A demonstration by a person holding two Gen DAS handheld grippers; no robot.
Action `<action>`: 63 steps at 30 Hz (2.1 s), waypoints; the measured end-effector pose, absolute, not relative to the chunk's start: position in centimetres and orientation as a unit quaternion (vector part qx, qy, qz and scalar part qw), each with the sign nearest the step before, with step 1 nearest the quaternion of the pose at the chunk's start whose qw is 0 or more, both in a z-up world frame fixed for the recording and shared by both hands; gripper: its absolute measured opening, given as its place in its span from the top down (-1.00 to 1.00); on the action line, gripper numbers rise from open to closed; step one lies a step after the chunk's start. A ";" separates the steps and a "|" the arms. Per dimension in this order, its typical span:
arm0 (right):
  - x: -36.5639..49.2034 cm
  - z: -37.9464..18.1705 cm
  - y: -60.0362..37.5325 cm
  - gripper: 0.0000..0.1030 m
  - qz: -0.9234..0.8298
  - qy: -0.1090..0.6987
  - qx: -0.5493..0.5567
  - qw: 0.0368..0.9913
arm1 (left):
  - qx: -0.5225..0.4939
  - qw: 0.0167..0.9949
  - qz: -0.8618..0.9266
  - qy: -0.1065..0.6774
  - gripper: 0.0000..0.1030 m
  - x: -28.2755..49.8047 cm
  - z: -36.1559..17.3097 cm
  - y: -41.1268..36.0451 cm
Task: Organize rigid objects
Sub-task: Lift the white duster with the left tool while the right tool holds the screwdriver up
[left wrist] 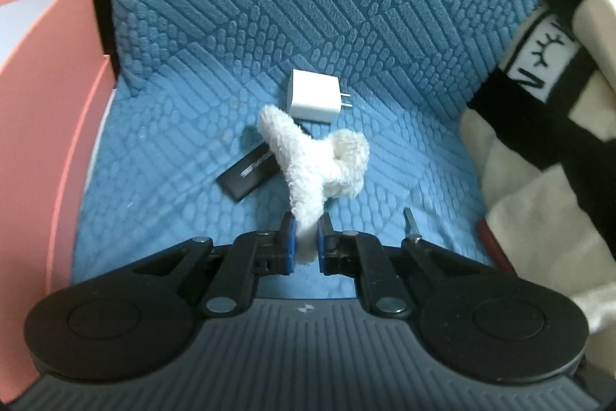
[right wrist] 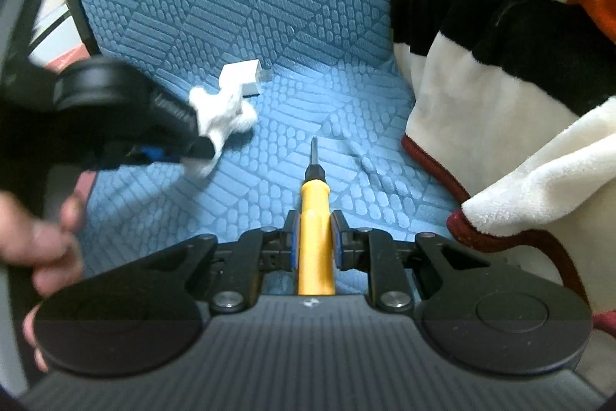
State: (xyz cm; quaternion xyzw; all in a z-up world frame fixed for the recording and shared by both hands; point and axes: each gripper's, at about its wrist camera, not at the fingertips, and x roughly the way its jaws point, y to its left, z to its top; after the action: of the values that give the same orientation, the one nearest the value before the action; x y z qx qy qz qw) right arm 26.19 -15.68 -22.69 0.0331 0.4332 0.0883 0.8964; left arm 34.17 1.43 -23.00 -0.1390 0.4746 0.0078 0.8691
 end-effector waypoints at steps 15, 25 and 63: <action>20.8 -21.5 -14.5 0.60 0.113 0.448 0.038 0.886 | -0.131 0.851 -0.029 0.508 0.75 25.4 -20.7 2.2; 17.8 -21.2 -14.2 0.59 0.129 0.451 0.019 0.883 | -0.151 0.830 -0.024 0.537 0.74 20.7 -21.4 2.7; 19.9 -22.9 -12.7 0.60 0.102 0.446 -0.013 0.889 | -0.191 0.829 -0.015 0.526 -0.40 24.3 -22.5 2.7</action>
State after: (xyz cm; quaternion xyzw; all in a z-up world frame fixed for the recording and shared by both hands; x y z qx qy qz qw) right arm 19.92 -12.71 -22.90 -0.0127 0.4456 0.1024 0.8893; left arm 24.25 2.72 -22.45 -0.1907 0.5258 -0.0154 0.8288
